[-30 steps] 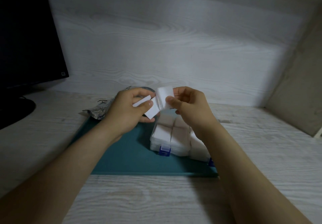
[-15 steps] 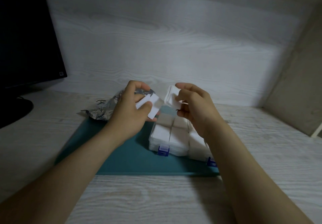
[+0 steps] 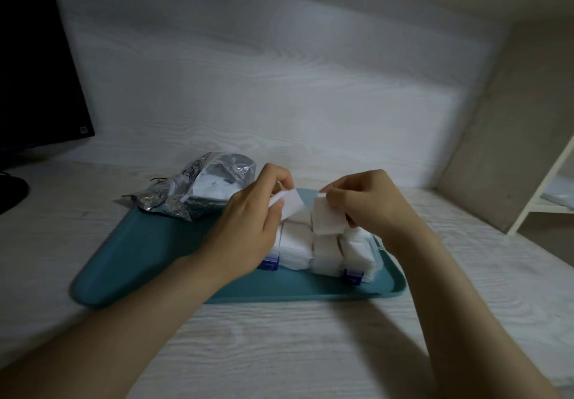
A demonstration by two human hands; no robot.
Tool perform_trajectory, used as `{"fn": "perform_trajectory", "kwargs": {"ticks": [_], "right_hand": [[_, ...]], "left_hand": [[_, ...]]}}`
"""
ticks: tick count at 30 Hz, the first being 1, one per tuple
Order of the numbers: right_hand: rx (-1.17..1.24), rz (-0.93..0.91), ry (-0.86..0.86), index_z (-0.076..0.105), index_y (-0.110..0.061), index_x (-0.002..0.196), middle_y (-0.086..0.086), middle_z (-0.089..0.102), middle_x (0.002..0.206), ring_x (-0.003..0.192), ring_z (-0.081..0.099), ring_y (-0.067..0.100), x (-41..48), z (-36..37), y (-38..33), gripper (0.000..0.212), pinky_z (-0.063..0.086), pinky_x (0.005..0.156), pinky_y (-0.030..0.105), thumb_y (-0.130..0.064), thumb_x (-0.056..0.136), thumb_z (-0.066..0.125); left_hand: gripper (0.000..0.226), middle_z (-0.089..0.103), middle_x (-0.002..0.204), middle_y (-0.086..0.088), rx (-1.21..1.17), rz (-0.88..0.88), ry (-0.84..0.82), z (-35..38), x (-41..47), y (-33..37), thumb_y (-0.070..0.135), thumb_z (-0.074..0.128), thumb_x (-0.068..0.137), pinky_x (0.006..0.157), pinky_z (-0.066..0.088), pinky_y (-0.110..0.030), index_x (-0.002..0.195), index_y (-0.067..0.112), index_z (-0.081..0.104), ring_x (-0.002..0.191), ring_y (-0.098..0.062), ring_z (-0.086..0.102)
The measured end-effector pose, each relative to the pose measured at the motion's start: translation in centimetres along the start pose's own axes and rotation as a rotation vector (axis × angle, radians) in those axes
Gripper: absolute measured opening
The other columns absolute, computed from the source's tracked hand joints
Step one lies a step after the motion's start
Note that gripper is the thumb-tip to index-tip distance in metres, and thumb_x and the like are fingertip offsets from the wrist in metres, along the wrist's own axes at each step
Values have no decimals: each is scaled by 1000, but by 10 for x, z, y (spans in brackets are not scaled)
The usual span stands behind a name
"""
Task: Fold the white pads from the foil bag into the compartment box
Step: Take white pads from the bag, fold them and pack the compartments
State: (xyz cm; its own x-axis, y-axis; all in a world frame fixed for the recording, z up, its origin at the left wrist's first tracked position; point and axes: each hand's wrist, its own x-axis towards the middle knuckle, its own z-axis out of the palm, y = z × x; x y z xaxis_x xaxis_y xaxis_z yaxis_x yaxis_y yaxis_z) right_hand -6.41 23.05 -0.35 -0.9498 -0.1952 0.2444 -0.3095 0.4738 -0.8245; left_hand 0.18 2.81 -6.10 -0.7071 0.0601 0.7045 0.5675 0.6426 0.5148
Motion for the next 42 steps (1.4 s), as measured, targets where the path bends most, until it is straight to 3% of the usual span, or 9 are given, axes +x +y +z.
{"fn": "perform_trajectory", "kwargs": {"ticks": [6,12,15,18,22,27,33,36,42], "right_hand": [[-127,64,-3,83,-26,90,-4,78,82,78,73,11,-18,-3,3,11,56,60,20,-20,86,74],[-234,30,64,74,-29,94,-4,75,82,69,70,11,-29,6,12,13,57,54,25,-22,84,77],[-317,-36,73,72,-30,83,-8,74,72,62,68,9,-32,10,19,11,59,55,29,-20,83,77],[-515,-80,105,71,-32,75,-11,72,73,72,68,11,-35,15,24,10,62,68,35,-27,81,77],[-676,-76,123,75,-35,88,-9,71,92,78,66,14,-33,19,22,5,62,71,37,-34,84,77],[-256,-247,108,73,-34,117,-14,73,94,75,67,2,-31,28,8,28,51,62,14,-41,90,74],[45,-284,133,80,-21,92,-10,78,77,75,74,5,-14,50,-1,9,64,73,34,-26,97,74],[136,-262,186,79,-23,97,-10,78,80,77,76,7,-5,50,-1,7,65,76,39,-22,97,72],[227,-337,245,77,-23,108,-6,77,81,74,73,11,-15,55,7,11,62,67,32,-19,100,70]], "left_hand": [[28,58,105,7,26,23,-40,3,-3,0,1,52,105,82,48,-30,117,24,47,94,-12,58],[24,60,107,5,-1,-20,-78,5,-5,2,2,51,107,76,44,-6,120,22,50,96,-1,59],[26,61,108,8,-15,-40,-64,7,-4,-1,5,53,107,77,44,-8,125,24,50,99,1,59],[29,61,110,14,-23,-52,-27,7,-3,-5,7,57,106,83,44,-8,129,24,51,106,5,58],[32,67,102,11,-95,-83,45,8,-1,-5,8,63,103,83,52,-19,126,29,53,98,-5,66],[34,77,103,5,-399,-264,111,4,6,-4,4,69,100,69,66,-40,121,27,57,92,-20,77],[33,75,110,-10,-534,-380,112,2,8,-8,8,71,99,79,66,-45,124,27,59,90,-27,79],[31,72,107,-5,-508,-405,119,-1,9,-13,10,69,101,83,63,-38,124,29,60,88,-22,77],[26,61,116,-3,-388,-449,-18,-6,11,-16,18,61,106,69,52,-16,125,31,50,79,-5,63]]}}
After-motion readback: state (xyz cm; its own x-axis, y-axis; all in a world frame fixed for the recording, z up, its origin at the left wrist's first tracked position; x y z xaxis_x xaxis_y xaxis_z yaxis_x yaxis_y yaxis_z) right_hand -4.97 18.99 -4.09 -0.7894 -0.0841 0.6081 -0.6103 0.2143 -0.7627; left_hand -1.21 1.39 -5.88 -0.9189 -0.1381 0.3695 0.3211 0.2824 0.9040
